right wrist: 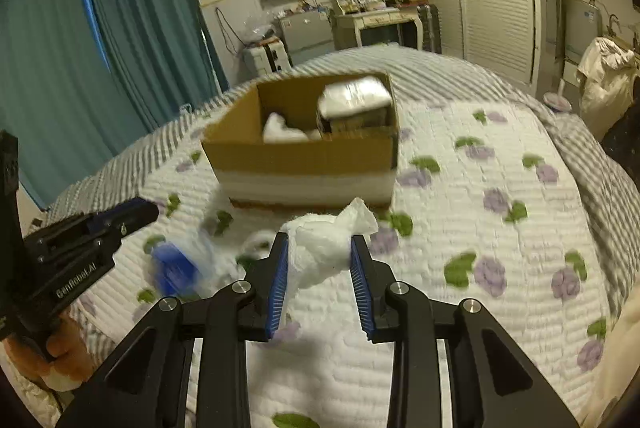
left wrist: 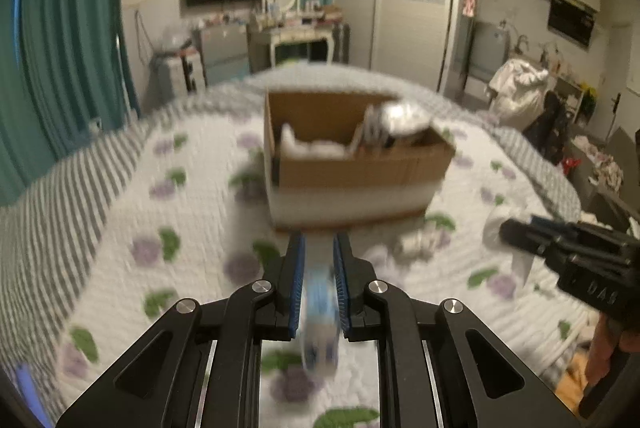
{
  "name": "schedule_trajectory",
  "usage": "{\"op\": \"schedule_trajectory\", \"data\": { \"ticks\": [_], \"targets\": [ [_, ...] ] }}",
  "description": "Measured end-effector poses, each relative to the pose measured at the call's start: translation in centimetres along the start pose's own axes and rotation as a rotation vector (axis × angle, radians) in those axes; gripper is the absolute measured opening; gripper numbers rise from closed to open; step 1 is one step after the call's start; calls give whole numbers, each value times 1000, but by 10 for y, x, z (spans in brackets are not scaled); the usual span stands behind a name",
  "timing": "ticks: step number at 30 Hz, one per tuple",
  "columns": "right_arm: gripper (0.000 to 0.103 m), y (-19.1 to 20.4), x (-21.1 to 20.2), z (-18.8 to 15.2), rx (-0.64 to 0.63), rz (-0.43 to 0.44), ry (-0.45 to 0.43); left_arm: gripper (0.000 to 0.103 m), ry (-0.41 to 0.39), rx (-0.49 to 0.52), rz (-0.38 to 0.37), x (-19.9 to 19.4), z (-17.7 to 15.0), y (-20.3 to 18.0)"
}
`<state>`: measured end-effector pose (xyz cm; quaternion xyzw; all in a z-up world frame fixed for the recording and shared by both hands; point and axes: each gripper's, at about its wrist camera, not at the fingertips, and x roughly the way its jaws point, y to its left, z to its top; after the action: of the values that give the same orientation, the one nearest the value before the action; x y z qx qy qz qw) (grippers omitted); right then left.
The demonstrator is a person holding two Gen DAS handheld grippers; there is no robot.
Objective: Organize soft objects
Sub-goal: 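Carry the blue tissue pack and white cloth into the box and release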
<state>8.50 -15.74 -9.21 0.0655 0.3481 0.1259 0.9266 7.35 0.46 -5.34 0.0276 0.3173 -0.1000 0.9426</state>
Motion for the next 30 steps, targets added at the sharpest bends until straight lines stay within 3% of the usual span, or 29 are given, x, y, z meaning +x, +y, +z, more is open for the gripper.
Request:
{"op": "schedule_trajectory", "data": {
  "ticks": [4, 9, 10, 12, 14, 19, 24, 25, 26, 27, 30],
  "targets": [
    [30, 5, -4, 28, -29, 8, -53, 14, -62, 23, 6, -3, 38, -1],
    [30, 2, 6, 31, -18, 20, -47, 24, -10, 24, 10, 8, 35, 2],
    [30, 1, 11, 26, -12, 26, -31, 30, 23, 30, 12, 11, 26, 3],
    [30, 0, 18, 18, -2, 30, -9, 70, 55, 29, 32, 13, 6, 6],
    [30, -1, 23, 11, 2, 29, 9, 81, 68, 10, 52, 11, -12, 11],
    [30, 2, 27, -1, 1, 29, 38, 81, 227, -69, 14, 27, -71, 29],
    [30, 5, 25, -6, -7, 19, 46, 78, 352, -66, 21, 53, -110, 26],
    [30, 5, 24, -7, -7, 16, 49, 76, 373, -66, 20, 58, -115, 26],
    [30, 5, 24, -9, -7, 11, 52, 58, 365, -67, 18, 58, -115, 26],
    [30, 5, 23, -9, -8, 8, 54, 51, 355, -60, 21, 56, -113, 24],
    [30, 2, 20, -9, -4, 3, 53, 46, 308, -54, 21, 45, -99, 24]
  ]
}}
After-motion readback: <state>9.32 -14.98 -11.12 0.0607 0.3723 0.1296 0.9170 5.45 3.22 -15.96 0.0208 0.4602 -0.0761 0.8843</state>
